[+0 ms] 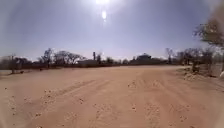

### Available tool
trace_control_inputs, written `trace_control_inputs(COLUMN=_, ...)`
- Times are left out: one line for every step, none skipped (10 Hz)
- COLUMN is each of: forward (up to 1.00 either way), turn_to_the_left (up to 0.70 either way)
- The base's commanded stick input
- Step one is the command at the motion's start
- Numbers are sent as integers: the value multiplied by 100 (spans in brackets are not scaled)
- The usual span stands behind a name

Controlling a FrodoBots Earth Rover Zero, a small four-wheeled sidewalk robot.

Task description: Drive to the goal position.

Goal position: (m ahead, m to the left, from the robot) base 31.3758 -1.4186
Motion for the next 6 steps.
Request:
trace_control_inputs(forward=70, turn_to_the_left=0)
trace_control_inputs(forward=70, turn_to_the_left=0)
trace_control_inputs(forward=70, turn_to_the_left=0)
trace_control_inputs(forward=70, turn_to_the_left=0)
trace_control_inputs(forward=70, turn_to_the_left=0)
trace_control_inputs(forward=70, turn_to_the_left=0)
